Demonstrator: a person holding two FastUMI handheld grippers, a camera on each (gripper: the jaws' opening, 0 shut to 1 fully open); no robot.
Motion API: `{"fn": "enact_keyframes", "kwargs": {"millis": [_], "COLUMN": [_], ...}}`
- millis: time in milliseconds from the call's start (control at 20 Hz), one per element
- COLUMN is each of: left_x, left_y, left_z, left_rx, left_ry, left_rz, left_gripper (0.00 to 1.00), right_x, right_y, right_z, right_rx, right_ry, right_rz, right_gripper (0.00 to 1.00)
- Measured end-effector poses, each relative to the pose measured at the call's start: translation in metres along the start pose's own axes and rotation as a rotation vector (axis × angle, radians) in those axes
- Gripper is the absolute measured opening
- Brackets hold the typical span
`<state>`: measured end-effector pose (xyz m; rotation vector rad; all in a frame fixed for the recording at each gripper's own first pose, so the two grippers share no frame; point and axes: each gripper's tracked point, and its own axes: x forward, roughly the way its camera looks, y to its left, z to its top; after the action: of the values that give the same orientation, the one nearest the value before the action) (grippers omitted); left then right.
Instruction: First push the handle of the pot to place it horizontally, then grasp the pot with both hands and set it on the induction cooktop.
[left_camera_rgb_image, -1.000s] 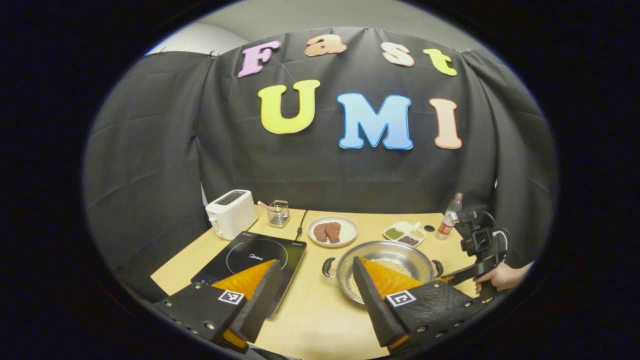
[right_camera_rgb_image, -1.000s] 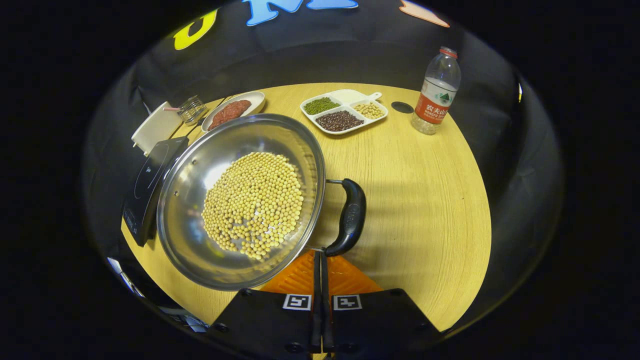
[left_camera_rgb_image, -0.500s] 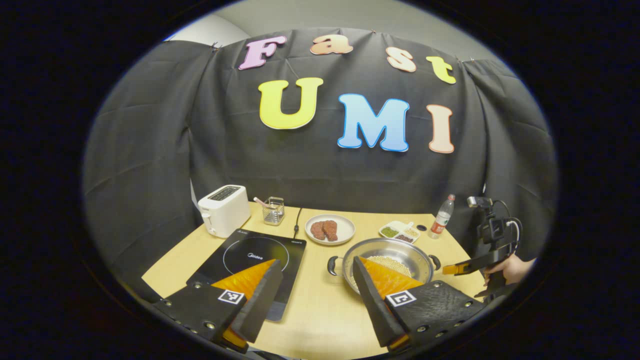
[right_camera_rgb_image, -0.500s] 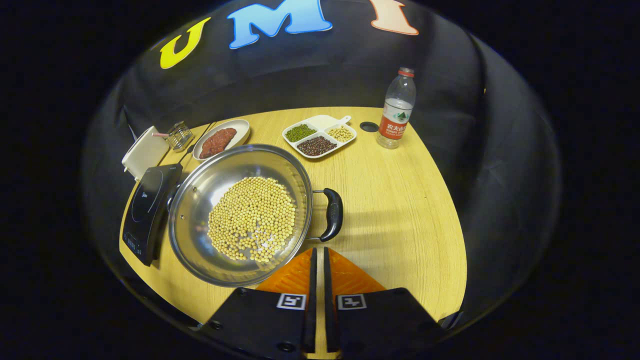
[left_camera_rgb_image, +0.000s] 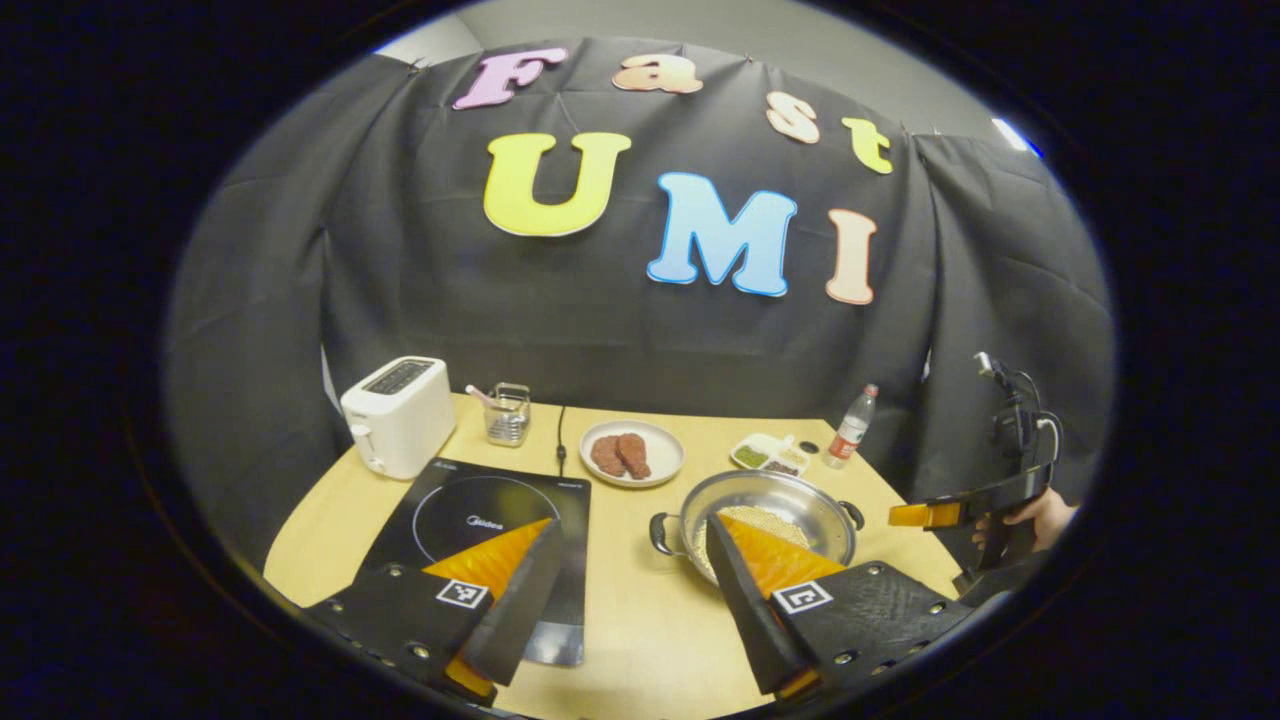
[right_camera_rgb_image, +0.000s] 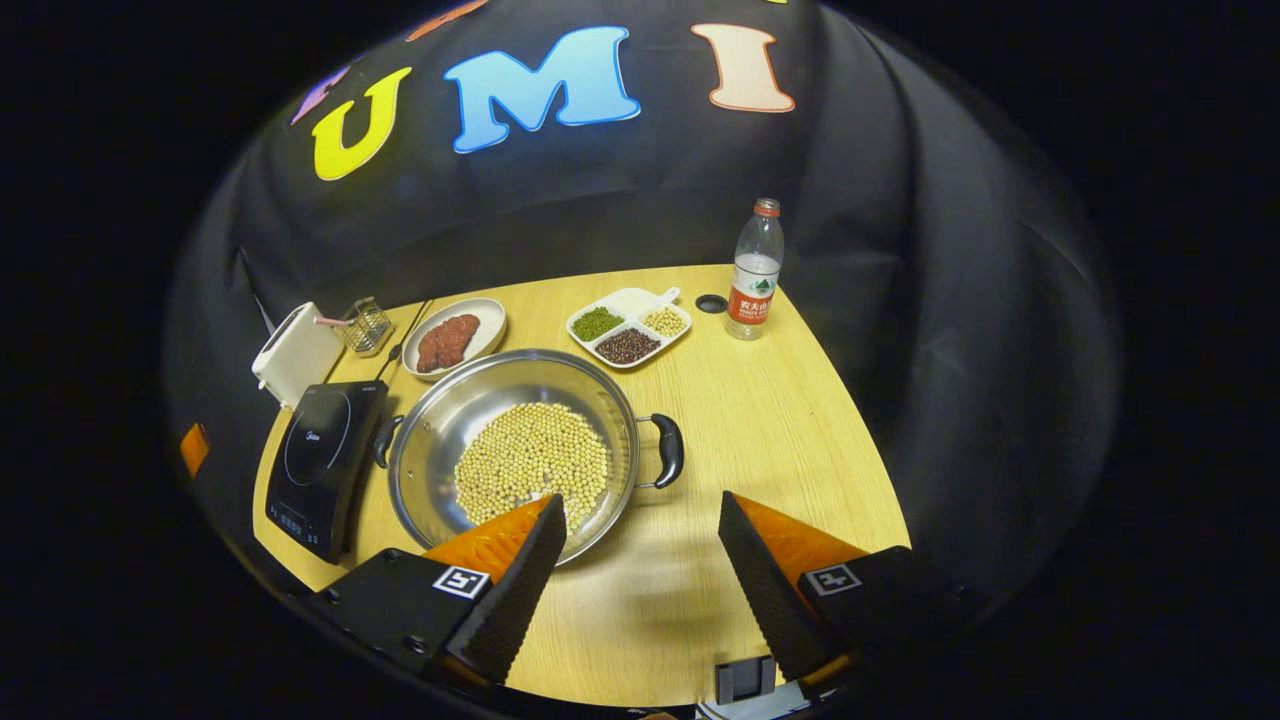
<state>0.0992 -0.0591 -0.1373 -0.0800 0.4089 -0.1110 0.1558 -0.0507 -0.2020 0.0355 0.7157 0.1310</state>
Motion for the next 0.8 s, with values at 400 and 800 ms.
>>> {"fn": "enact_keyframes", "kwargs": {"millis": [400, 800], "left_x": [0.095, 0.197], "left_y": [-0.013, -0.018], "left_z": [-0.032, -0.091], "left_rx": [-0.038, -0.092], "left_ry": [0.193, 0.381], "left_rz": [-0.066, -0.04], "left_gripper": [0.88, 0.88], "right_x": [0.023, 0.091], "right_y": [0.001, -0.018], "right_z": [0.033, 0.029], "right_rx": [0.046, 0.032], "right_ry": [0.013, 0.109], "right_rz": [0.07, 0.107], "right_gripper": [0.98, 0.98]}}
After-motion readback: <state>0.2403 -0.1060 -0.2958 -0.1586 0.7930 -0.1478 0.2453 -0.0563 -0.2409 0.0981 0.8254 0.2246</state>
